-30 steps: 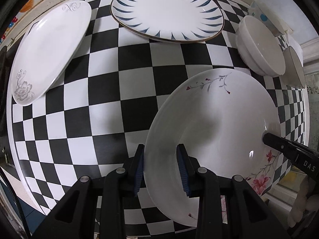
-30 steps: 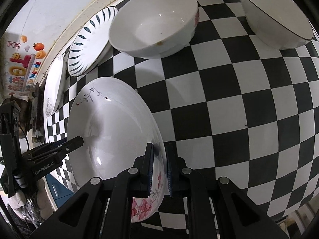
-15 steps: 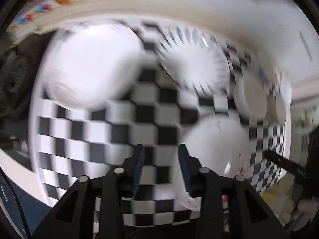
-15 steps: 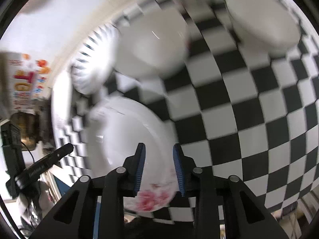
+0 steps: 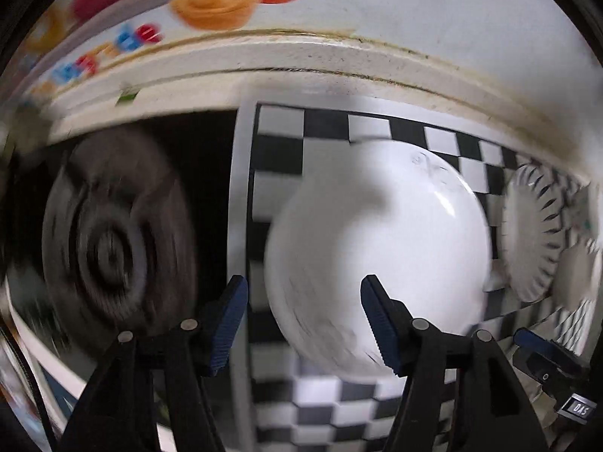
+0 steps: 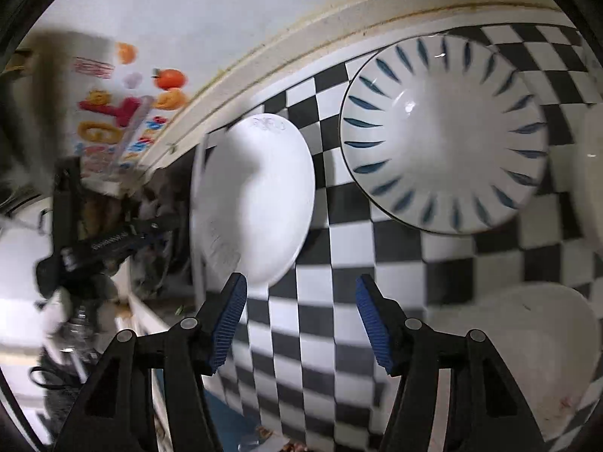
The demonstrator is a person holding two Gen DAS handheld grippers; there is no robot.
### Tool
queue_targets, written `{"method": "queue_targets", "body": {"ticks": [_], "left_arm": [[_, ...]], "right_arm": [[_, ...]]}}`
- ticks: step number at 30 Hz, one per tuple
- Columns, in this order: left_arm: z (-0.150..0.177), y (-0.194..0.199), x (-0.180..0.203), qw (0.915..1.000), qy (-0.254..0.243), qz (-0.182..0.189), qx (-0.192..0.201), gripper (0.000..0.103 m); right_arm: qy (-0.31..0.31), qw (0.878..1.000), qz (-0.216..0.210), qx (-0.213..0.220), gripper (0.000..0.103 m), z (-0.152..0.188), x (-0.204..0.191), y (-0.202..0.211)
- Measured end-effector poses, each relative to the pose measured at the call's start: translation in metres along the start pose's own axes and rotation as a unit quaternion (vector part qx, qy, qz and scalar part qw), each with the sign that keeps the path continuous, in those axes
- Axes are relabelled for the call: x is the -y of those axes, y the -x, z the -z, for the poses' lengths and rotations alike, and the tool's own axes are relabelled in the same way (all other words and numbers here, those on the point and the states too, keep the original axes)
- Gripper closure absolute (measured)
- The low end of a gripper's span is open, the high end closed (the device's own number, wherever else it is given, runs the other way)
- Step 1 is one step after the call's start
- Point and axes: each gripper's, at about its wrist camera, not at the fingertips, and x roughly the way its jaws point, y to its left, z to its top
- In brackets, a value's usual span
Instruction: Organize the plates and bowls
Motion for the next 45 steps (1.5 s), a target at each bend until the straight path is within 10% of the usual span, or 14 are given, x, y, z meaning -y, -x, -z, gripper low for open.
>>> {"method": "queue_targets", "body": {"ticks": [9, 14, 23, 36, 45], "left_arm": [[-0.045, -0.054, -0.002, 0.9955, -0.078, -0.004, -0.054, 0.043], [-0.040, -0.061, 0.009, 0.9911, -0.119, 0.010, -0.058, 0.070], [-0.009, -0.048, 0.007, 0.9929, -0.112, -0.001, -0.041, 0.077], [0.095, 0.030, 0.012, 0.9983, -0.043, 0.039, -0.007, 0.077], [0.143, 0.090, 0.099, 0.9967, -0.056, 0.057, 0.018, 0.077]], "right_arm": [[-0.054, 0.998, 0.038, 0.001, 0.043, -0.030, -0.010, -0.068], [-0.065, 0.997, 0.045, -0.009, 0.061, -0.043, -0.005, -0.086], [-0.063, 0.996, 0.063, -0.001, 0.089, -0.049, -0.004, -0.098], [-0.015, 0.998, 0.054, 0.006, 0.089, -0.022, 0.000, -0.035], [-0.011, 0.999, 0.031, 0.006, 0.089, 0.025, 0.053, 0.063]]}}
